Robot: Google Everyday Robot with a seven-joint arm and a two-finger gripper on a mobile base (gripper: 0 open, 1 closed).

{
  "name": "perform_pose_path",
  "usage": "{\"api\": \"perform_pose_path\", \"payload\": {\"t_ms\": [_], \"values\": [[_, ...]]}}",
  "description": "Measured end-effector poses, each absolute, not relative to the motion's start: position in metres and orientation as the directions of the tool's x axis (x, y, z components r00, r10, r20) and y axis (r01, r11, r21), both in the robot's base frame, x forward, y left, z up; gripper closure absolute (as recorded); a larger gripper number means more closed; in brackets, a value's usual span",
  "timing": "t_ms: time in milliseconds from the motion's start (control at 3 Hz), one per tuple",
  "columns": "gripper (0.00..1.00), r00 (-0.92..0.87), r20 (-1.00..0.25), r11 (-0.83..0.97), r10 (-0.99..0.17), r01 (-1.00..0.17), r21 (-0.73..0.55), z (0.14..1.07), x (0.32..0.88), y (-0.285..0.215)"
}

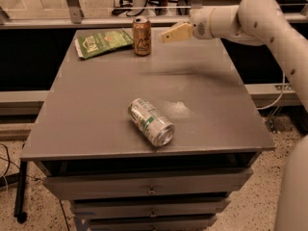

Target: Move orange can near green jalapeno chip bag

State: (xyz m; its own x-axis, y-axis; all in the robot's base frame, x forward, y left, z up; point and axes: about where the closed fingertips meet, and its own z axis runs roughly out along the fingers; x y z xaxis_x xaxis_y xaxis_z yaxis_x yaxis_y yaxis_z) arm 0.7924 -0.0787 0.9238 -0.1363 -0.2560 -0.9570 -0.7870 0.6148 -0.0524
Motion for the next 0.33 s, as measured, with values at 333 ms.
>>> {"api": "perform_pose_path", "payload": {"t_ms": [333], "values": [[0.00, -0.092, -0.983, 0.705, -0.158, -0.708, -0.047, 0.9608, 0.7659, -0.1377]]}}
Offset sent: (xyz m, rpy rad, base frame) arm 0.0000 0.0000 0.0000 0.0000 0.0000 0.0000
